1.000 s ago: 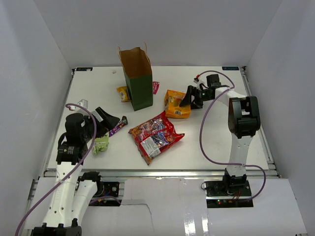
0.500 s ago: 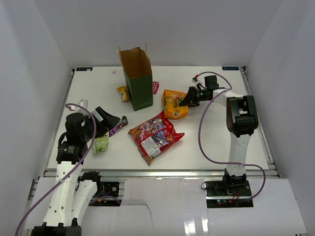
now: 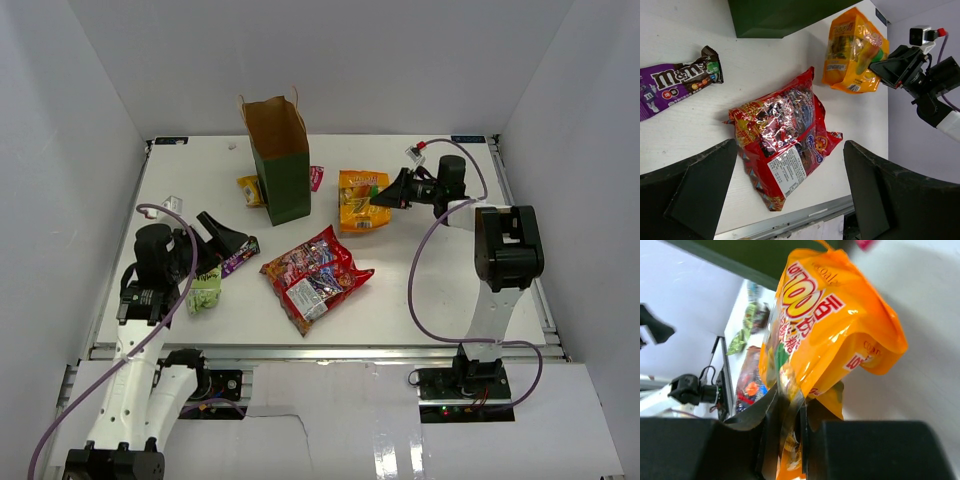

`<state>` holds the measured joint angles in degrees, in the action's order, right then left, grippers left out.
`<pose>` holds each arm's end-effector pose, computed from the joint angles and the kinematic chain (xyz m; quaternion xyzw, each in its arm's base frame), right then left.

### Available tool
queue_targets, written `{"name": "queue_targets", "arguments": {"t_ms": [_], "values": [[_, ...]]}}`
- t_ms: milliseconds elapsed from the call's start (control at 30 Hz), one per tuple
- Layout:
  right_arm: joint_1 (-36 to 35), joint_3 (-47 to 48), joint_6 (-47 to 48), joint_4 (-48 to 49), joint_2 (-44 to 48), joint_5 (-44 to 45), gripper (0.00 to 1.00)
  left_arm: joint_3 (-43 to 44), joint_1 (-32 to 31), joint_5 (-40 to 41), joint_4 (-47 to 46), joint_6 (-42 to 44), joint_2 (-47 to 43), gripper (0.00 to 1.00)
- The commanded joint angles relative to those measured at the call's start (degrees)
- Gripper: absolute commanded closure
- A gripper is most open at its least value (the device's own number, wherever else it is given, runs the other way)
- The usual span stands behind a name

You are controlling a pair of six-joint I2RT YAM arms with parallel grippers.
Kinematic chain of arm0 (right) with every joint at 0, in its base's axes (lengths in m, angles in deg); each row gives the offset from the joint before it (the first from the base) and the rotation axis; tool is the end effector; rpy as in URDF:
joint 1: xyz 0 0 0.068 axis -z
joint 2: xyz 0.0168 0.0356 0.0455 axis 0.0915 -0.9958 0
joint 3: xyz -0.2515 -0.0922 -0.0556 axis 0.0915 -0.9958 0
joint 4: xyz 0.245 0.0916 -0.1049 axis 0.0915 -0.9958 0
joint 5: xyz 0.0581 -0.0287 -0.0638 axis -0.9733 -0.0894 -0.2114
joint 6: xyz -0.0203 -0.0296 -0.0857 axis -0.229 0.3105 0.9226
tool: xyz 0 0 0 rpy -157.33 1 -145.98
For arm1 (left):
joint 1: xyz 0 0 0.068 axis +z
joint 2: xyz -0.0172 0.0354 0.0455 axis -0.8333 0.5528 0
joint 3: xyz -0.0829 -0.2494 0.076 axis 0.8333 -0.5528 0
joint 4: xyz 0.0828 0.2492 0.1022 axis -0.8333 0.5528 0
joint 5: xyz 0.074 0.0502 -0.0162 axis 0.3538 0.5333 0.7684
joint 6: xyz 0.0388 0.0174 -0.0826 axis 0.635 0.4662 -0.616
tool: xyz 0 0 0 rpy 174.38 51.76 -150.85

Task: Place the snacks into the paper bag

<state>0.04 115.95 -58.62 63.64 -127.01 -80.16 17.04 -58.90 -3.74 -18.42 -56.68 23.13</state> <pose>0.4542 0.1148 0.1534 -0.1224 0.7672 0.5419 0.3205 0.2136 -0.0372 0.2874 -0.1845 0.8267 -0.3183 0.4258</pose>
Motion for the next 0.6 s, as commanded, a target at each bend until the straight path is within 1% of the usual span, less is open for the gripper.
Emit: {"name": "queue_targets", "arguments": {"t_ms": [0,33,67,100,167,200,267,333,367,400,433,500,533,567], "values": [[-0.4,-3.4,-19.5,35.4,5.5,-10.9,0.92,1.0,0.1,-3.0,-2.9,-0.4,0.6,0.02],[-0.4,-3.5,-23.4,40.5,5.2,-11.4,0.92,1.1,0.2,-3.3,-3.0,-0.4,0.6,0.02],[-0.4,-3.2,-26.8,48.1,4.9,-11.4,0.92,1.2,0.1,-3.5,-3.1,-0.4,0.7,0.02],[-0.5,-2.8,-32.7,51.0,4.3,-11.1,0.92,1.2,0.1,-3.5,-3.3,-0.4,0.7,0.02],[-0.6,-0.8,-37.8,58.2,3.7,-10.5,0.92,1.2,0.1,-3.6,-3.4,-0.3,0.5,0.02],[-0.7,0.1,-41.5,59.7,3.6,-10.3,0.92,1.3,0.2,-3.6,-3.5,-0.3,0.4,0.02],[-1.4,2.0,-44.2,62.4,3.8,-9.8,0.92,1.2,0.1,-3.8,-3.6,-0.3,0.4,0.02],[-2.7,5.9,-44.5,60.7,4.4,-9.3,0.92,1.0,0.1,-3.8,-3.6,-0.3,0.2,0.02],[-3.3,7.7,-43.7,56.9,5.1,-9.3,0.92,1.0,0.1,-3.7,-3.7,-0.3,0.2,0.02],[-3.8,11.5,-42.2,53.6,5.6,-9.3,0.92,1.0,0.1,-3.9,-3.7,-0.1,0.2,0.02],[-5.1,13.5,-37.5,49.8,6.0,-8.7,0.92,1.1,0.1,-3.8,-3.7,-0.2,0.1,0.02],[-6.4,18.1,-31.0,40.1,7.0,-7.9,0.92,1.3,0.1,-3.8,-3.7,0.0,0.3,0.02],[-6.9,23.1,-27.6,30.5,7.3,-6.8,0.92,1.3,0.1,-3.7,-3.7,0.2,0.2,0.02],[-8.1,25.9,-21.4,25.7,7.2,-6.1,0.92,1.5,0.1,-3.7,-3.7,0.2,0.2,0.02]]}}
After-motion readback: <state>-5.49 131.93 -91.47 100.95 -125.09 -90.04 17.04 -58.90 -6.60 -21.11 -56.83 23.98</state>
